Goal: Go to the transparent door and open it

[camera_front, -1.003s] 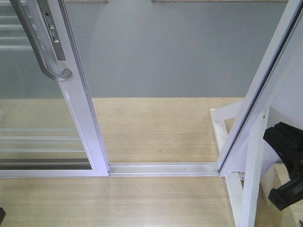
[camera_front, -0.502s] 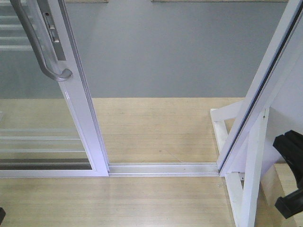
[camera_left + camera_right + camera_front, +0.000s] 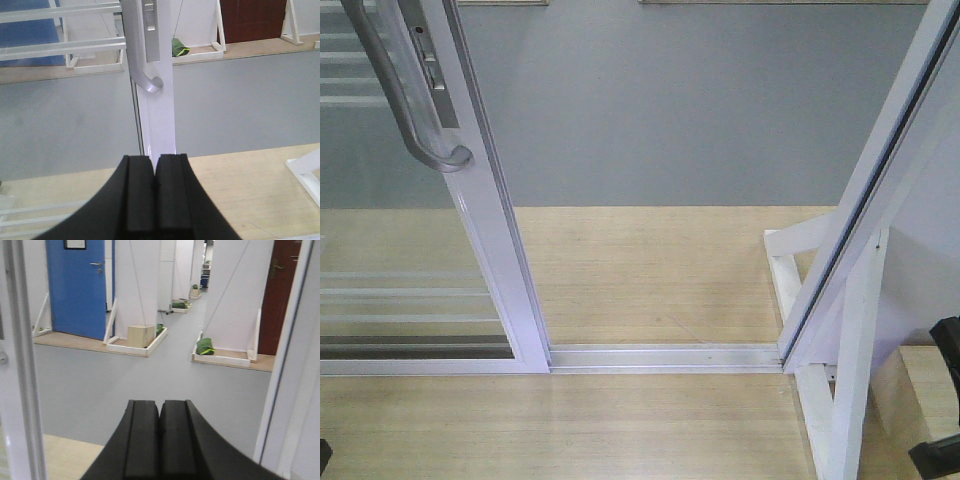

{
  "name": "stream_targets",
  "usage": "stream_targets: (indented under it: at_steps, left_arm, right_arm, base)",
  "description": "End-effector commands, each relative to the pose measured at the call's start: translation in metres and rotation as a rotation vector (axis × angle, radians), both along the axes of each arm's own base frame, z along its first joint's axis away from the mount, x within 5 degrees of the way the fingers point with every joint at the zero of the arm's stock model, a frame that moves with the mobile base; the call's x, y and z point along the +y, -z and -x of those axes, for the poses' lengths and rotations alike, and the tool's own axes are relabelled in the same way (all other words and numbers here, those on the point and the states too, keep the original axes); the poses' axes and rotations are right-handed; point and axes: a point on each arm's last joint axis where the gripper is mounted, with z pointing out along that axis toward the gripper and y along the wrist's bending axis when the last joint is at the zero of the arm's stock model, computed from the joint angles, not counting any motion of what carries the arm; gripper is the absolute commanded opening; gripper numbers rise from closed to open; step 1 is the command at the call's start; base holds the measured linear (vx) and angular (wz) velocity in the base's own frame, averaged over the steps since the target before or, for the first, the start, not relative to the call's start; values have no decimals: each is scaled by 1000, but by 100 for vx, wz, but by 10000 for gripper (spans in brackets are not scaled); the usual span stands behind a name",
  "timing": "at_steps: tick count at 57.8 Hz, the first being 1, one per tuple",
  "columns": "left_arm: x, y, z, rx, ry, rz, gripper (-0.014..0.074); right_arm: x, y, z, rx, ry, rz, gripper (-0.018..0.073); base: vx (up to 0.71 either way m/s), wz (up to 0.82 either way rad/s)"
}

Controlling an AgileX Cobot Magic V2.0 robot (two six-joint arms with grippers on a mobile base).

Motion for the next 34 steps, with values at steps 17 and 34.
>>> stream_targets:
  at_steps: [17,34]
  left_arm:
    - [0,1,-1,-63,4,15,0]
    - [0,1,-1,-63,4,15,0]
  right_arm:
    - [-3,-3,0,-84,57,1,57]
    - [-3,-4,0,-89,57,0,57]
  base:
    - [0,0]
    - [0,0]
